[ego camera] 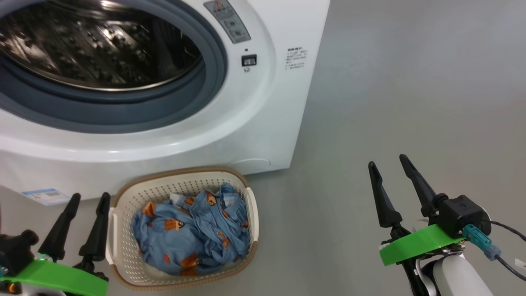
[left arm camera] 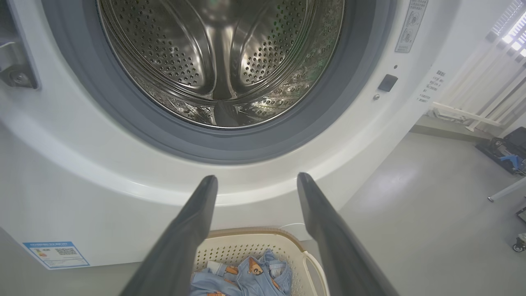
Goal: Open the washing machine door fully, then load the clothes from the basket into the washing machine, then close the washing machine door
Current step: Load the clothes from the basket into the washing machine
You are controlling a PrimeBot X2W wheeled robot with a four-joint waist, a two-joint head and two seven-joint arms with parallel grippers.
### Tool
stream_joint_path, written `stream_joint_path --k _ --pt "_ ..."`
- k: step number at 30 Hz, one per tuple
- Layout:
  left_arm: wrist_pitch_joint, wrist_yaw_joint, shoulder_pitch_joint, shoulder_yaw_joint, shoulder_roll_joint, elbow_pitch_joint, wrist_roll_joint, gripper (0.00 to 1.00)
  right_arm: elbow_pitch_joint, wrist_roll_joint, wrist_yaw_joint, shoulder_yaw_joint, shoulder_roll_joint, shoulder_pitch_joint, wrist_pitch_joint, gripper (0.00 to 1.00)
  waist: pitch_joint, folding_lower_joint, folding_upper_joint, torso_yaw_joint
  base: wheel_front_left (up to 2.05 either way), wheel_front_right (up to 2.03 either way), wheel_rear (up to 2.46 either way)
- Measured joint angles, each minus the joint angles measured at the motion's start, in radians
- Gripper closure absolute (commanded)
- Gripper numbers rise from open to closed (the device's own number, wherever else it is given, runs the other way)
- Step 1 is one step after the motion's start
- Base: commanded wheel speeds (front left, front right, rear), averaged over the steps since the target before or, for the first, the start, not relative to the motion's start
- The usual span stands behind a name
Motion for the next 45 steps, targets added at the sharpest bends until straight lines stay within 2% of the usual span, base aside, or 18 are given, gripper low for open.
stream_joint_path --k 10,15,25,37,45 --pt "0.0 0.0 -0.072 -0.097 0.053 0.058 -0.045 0.0 -0.035 0.03 0.0 -0.003 0.002 -0.009 0.0 0.0 0.093 0.0 0.0 -0.021 0.0 0.0 0.0" --pt "0.0 0.0 -0.115 -0.123 0.089 0.067 -0.065 0.0 -0.06 0.053 0.0 -0.011 0.003 -0.03 0.0 0.0 0.155 0.0 0.0 -0.03 0.0 0.0 0.0" --pt "0.0 0.0 -0.19 -0.236 0.154 0.089 -0.1 0.0 -0.1 0.072 0.0 0.0 0.003 -0.052 -0.001 0.0 0.294 0.0 0.0 -0.046 0.0 0.0 0.0" --pt "0.0 0.0 -0.321 -0.407 0.192 0.175 -0.16 0.0 -0.136 0.11 0.0 0.012 0.005 -0.095 -0.001 0.0 0.428 0.0 0.0 -0.071 0.0 0.0 0.0" --pt "0.0 0.0 -0.441 -0.561 0.2 0.299 -0.205 0.0 -0.163 0.117 0.0 0.02 0.006 -0.109 -0.001 0.0 0.5 0.0 0.0 -0.096 0.0 0.0 0.0"
